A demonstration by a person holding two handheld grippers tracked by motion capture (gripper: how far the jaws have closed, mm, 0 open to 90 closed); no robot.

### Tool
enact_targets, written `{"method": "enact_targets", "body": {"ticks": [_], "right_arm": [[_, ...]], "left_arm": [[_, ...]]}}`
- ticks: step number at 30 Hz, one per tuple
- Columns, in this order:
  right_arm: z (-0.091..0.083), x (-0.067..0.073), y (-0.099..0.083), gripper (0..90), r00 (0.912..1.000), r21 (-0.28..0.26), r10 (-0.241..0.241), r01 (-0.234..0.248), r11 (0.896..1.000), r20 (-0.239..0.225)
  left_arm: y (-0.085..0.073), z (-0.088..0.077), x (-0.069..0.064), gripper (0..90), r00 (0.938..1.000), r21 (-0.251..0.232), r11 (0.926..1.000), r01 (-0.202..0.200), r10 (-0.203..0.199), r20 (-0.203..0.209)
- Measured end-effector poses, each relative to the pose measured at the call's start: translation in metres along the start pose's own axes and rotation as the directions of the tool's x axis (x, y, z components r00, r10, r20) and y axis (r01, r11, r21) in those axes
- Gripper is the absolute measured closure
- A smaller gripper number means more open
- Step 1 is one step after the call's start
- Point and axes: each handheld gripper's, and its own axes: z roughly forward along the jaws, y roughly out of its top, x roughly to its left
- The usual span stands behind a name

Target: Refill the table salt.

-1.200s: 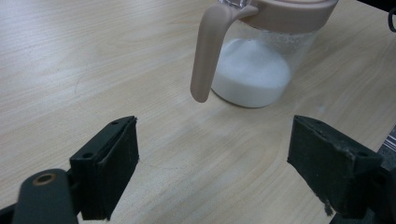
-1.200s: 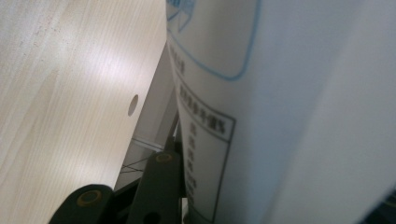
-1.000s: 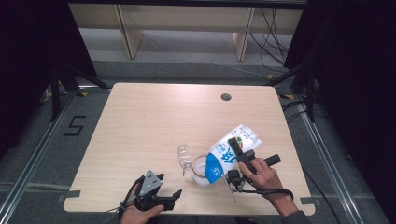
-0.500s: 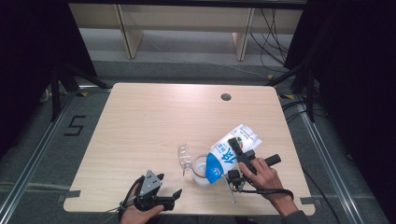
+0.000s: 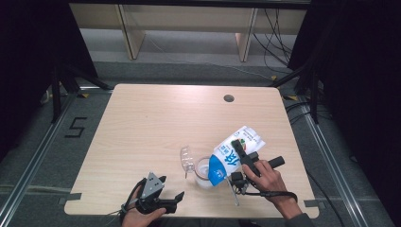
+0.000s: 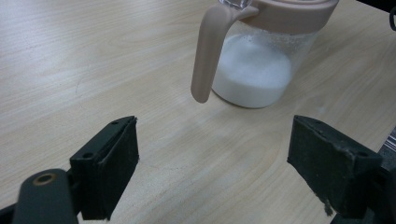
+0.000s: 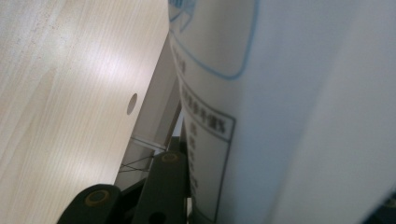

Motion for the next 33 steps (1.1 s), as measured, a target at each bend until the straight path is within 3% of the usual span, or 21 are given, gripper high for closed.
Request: {"method": "enact_targets", "body": {"ticks": [2, 3, 4, 5, 9, 12, 13, 14, 17, 20, 21, 22, 23, 25, 26, 27, 33], "right_arm": [[-0.0001, 0.0001, 0.0001, 75.4, 1.0, 0.0, 0.002, -0.002, 1.0, 0.0], [0.0001, -0.0022, -0.0005, 75.5, 0.9995, -0.004, -0.031, 0.031, 1.0, 0.006], [0.0003, -0.0009, 0.0003, 75.5, 1.0, -0.006, -0.005, 0.005, 1.0, 0.007], [0.0001, -0.0009, 0.0002, 75.6, 1.0, -0.004, -0.008, 0.008, 1.0, 0.002], [0.0, -0.0042, -0.0011, 76.0, 0.9976, 0.0, -0.069, 0.069, 0.998, -0.002], [-0.0002, -0.0045, -0.0012, 76.3, 0.9977, 0.0, -0.068, 0.068, 0.998, 0.0], [0.0, -0.0046, -0.0007, 76.4, 0.9985, -0.006, -0.054, 0.054, 0.999, 0.003], [0.0, -0.0012, 0.0002, 76.5, 1.0, -0.004, -0.007, 0.007, 1.0, 0.004], [-0.0004, 0.002, -0.0003, 76.9, 0.9995, 0.008, 0.031, -0.031, 0.999, -0.004], [0.0005, 0.0002, 0.0, 77.1, 1.0, 0.0, 0.009, -0.009, 1.0, -0.003], [0.0008, -0.0027, 0.0004, 77.2, 0.9994, -0.012, -0.025, 0.025, 1.0, 0.026], [0.0002, -0.0029, 0.0002, 77.4, 0.9991, -0.008, -0.021, 0.022, 1.0, 0.036], [0.0008, -0.0001, 0.0, 77.4, 1.0, -0.004, 0.003, -0.003, 1.0, -0.004], [0.0003, 0.0014, -0.0004, 77.7, 0.9997, 0.007, 0.021, -0.02, 1.0, -0.011], [0.0006, -0.0001, -0.0015, 77.8, 0.9998, 0.004, -0.017, 0.017, 1.0, -0.013], [0.0017, -0.0059, -0.0017, 78.0, 0.9961, -0.012, -0.088, 0.088, 0.996, 0.007], [0.0022, -0.0034, -0.0028, 78.6, 0.9983, -0.01, -0.059, 0.059, 0.998, -0.003]], "left_arm": [[0.0, 0.0, 0.0, 15.7, 1.0, 0.0, 1.0, 0.001, -0.001, 0.0], [-0.0001, 0.0001, 0.0001, 15.7, 1.0, -0.002, 1.0, 0.0, 0.0, 0.002], [-0.0002, 0.0006, 0.0005, 15.7, 0.9999, -0.005, 1.0, 0.001, -0.001, 0.01], [-0.0002, 0.0007, 0.0005, 15.7, 0.9999, -0.003, 1.0, 0.003, -0.003, 0.013], [0.0001, -0.0001, 0.0006, 15.7, 1.0, -0.002, 1.0, -0.007, 0.007, 0.0], [-0.0002, 0.0006, 0.0005, 15.7, 0.9999, -0.003, 1.0, 0.001, -0.001, 0.012], [-0.0003, 0.0007, 0.0003, 15.7, 0.9999, -0.004, 1.0, 0.003, -0.003, 0.011], [-0.0003, 0.0008, 0.0003, 15.7, 1.0, -0.005, 1.0, 0.002, -0.002, 0.01], [-0.0002, 0.0003, 0.0012, 15.7, 1.0, 0.002, 1.0, -0.005, 0.005, 0.007], [-0.0003, 0.0008, 0.0004, 15.7, 0.9999, -0.004, 1.0, 0.003, -0.003, 0.01], [-0.0003, 0.0008, 0.0004, 15.7, 0.9999, -0.004, 1.0, 0.003, -0.003, 0.011], [-0.0003, 0.0008, 0.0003, 15.7, 0.9999, -0.004, 1.0, 0.003, -0.003, 0.011], [-0.0004, 0.0008, 0.0003, 15.7, 0.9999, -0.004, 1.0, 0.003, -0.003, 0.01], [-0.0002, 0.0003, 0.0012, 15.7, 1.0, 0.002, 1.0, -0.006, 0.006, 0.008], [-0.0002, 0.0003, 0.0012, 15.7, 1.0, 0.001, 1.0, -0.004, 0.004, 0.008], [-0.0002, 0.0003, 0.0013, 15.7, 1.0, 0.002, 1.0, -0.005, 0.005, 0.007], [-0.0002, 0.0003, 0.0003, 15.7, 1.0, -0.004, 1.0, 0.001, -0.001, 0.005]]}}
